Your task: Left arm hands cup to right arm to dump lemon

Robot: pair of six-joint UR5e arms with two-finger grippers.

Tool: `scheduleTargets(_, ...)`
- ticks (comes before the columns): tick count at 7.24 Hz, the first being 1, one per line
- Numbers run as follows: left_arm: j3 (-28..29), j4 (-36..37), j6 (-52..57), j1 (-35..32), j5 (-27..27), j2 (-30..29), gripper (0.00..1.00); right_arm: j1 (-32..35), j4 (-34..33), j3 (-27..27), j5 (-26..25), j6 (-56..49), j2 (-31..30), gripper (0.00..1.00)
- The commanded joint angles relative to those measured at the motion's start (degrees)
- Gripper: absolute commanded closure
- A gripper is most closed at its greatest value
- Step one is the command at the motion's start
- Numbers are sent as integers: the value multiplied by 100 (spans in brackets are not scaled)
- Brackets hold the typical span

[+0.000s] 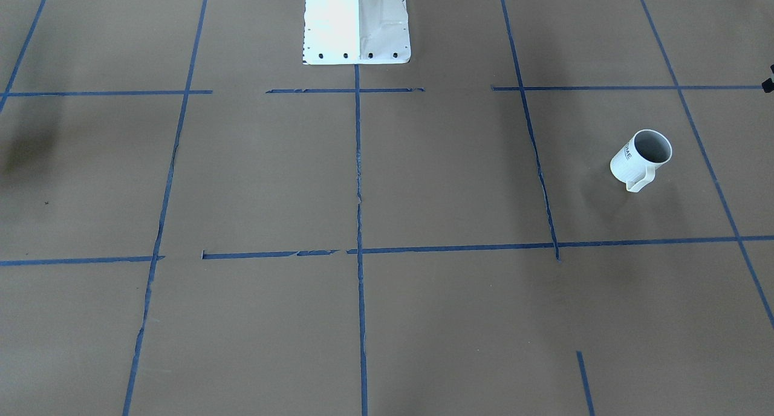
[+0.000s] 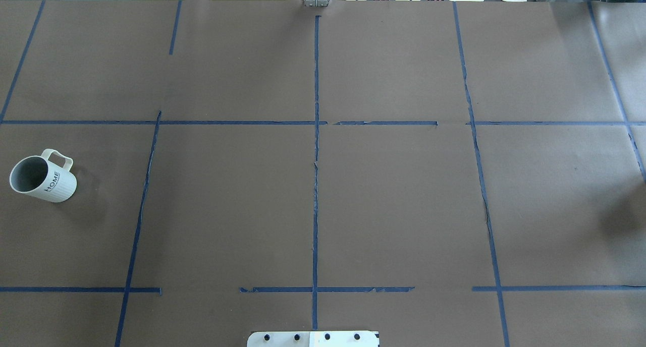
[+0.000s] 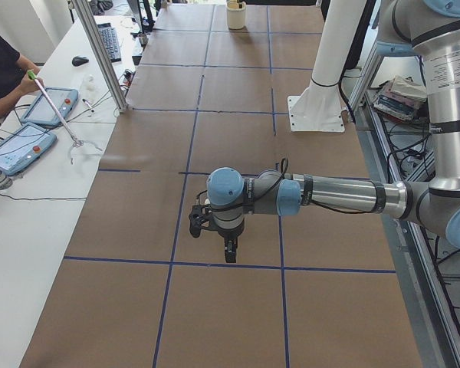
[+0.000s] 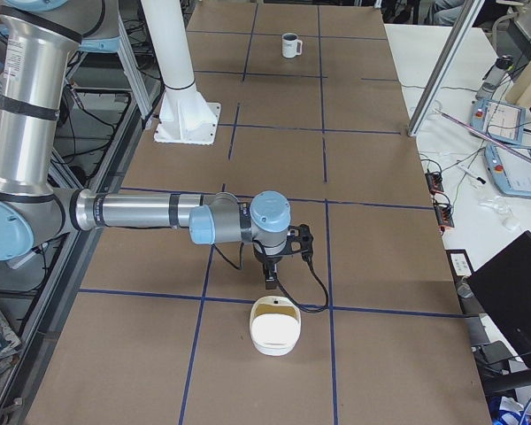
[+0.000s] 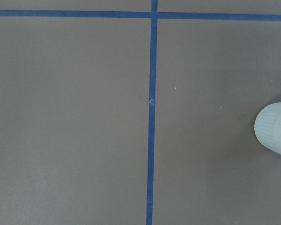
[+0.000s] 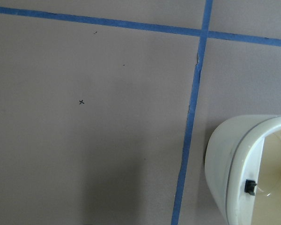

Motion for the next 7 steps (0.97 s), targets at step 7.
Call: scheduleTargets(7, -187, -65, -1, 118, -33, -6, 0, 0, 4, -102, -26, -17, -8, 0)
